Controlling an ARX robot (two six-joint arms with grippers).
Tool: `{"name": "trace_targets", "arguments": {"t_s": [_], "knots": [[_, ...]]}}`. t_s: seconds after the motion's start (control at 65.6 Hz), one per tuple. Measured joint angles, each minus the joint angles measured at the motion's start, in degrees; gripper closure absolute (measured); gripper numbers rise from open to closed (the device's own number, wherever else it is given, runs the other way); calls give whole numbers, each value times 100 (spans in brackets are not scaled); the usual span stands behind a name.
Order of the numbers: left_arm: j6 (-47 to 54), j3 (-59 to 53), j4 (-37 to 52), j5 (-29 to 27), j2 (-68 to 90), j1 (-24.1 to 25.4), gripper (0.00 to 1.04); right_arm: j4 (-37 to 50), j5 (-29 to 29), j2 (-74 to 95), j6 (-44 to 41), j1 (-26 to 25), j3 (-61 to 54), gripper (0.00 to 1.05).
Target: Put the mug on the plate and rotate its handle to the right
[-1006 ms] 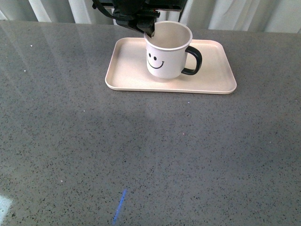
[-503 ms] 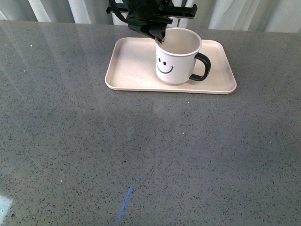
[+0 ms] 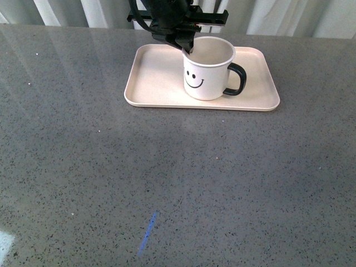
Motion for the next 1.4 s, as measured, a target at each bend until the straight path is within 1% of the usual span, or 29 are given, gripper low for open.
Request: {"name": "trace_targets", "arguments": {"t_s": [0.046,0.213,0.229,0.259,0.274,0.351,0.412,0.457,0.503,0.534,0.579,0.61,0.655,0.899,0.915,0.93,0.945,0.96,0.976,0.991,1.006,1.021,1.037,1.052,1.113,1.159,1.189,1.28,1.402], "knots": [[0,0,17,7,0,0,91,0,0,0,0,0,0,9],[0,-101,144,37,-28,2,66,0,2,0,0,0,0,9],[2,-151,166,44,-48,2,62,0,0,0,0,0,0,9],[2,-184,181,48,-59,2,60,0,0,0,0,0,0,9],[0,-258,216,52,-92,2,55,0,2,0,0,0,0,9],[2,-472,323,55,-199,2,45,0,0,0,0,0,0,9],[4,-737,442,50,-376,9,34,0,0,0,0,0,0,9],[4,-872,505,50,-485,15,29,0,0,0,0,0,0,9],[4,-1110,625,50,-704,26,20,0,0,0,2,0,0,9],[4,-1204,682,52,-802,35,16,0,0,0,2,0,0,9],[2,-1458,841,55,-1067,57,8,0,0,0,0,0,0,9],[-2,-1558,916,57,-1180,66,8,0,0,0,0,0,0,9],[-37,-1825,1137,72,-1475,103,10,0,0,0,0,0,0,9],[-402,-3836,2876,-111,-3292,428,9,0,0,0,0,0,0,9],[-407,-3921,2968,-223,-3348,435,10,0,0,0,0,0,0,9],[-363,-4162,3373,-577,-3482,435,12,0,0,0,0,0,0,9],[-337,-4308,3659,-800,-3547,435,14,0,2,0,0,0,0,9],[-293,-4597,4247,-1279,-3663,435,18,0,0,0,0,0,0,9],[-262,-4736,4527,-1499,-3718,437,20,0,0,0,2,0,0,9],[-240,-5042,5110,-1882,-3829,455,23,0,-4,0,0,0,0,9],[-219,-5211,5396,-2046,-3891,466,25,0,-7,0,0,0,0,9],[-201,-5532,5901,-2328,-4011,490,28,0,-2,0,0,0,0,9],[-186,-5687,6133,-2457,-4065,505,30,0,-4,0,0,0,0,9],[-173,-6011,6568,-2640,-4183,538,34,0,-2,0,0,0,0,9],[-149,-6902,7597,-2741,-4529,680,45,0,2,0,0,0,0,9],[-142,-7429,8056,-2710,-4763,785,52,0,2,0,0,0,0,9],[-133,-7893,8365,-2651,-5003,879,59,0,0,0,0,0,0,9],[-122,-8749,8734,-2487,-5490,1062,75,0,0,0,0,0,0,9],[-116,-9659,8990,-2284,-6030,1272,96,0,0,0,0,0,0,9]]}}
